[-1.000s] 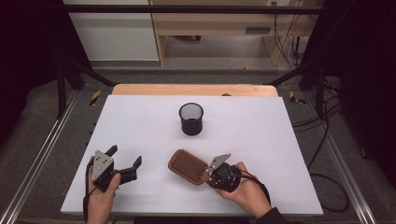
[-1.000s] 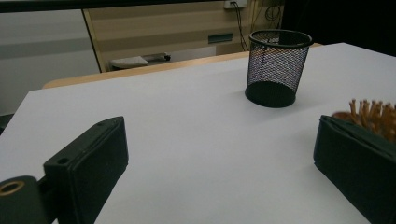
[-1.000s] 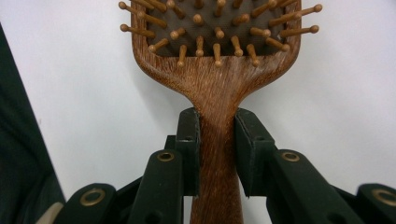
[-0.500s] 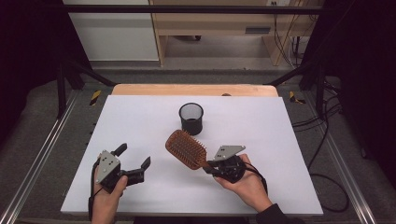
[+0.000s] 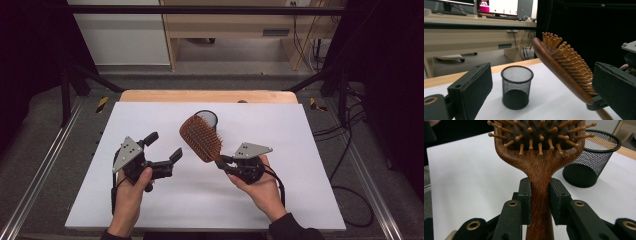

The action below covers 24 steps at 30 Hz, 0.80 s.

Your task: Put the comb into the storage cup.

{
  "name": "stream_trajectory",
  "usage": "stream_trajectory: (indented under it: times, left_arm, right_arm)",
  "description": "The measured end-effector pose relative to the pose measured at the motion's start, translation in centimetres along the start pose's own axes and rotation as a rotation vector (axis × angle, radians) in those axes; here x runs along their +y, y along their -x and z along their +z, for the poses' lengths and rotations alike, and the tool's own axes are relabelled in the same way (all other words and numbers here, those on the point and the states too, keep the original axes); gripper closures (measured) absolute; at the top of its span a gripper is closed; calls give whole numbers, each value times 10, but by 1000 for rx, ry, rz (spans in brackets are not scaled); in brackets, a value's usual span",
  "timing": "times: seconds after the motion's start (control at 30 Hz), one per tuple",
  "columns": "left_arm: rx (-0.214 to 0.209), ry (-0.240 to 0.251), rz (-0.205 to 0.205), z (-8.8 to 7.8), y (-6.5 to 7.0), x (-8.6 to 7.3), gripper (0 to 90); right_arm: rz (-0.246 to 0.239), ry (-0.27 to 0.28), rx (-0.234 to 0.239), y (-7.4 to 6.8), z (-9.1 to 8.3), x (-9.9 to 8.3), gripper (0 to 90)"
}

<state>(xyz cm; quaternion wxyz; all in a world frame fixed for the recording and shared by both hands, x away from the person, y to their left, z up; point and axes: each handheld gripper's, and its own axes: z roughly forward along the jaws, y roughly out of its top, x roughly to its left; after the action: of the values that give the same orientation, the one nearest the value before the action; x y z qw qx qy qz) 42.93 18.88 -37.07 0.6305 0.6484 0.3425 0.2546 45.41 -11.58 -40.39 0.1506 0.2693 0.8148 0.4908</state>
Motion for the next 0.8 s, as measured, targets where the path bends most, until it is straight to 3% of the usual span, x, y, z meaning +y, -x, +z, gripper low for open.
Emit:
stream_trajectory:
  times: [0.07,0.23,0.37,0.6,0.8]
  left_arm:
    - [-7,-38,14,2,3,-4,32]
    - [-10,-38,-29,-2,9,-13,31]
    - [-19,-39,-63,-1,11,-16,32]
    - [-23,-54,-68,1,15,-19,30]
    - [-37,-40,-88,1,18,-18,27]
  right_arm:
    - [8,18,-1,0,1,-2,731]
    - [23,32,1,-3,6,-6,731]
    - [-3,42,1,-9,9,-7,731]
    - [4,50,8,-15,13,-8,731]
    - [0,74,23,-19,12,-7,731]
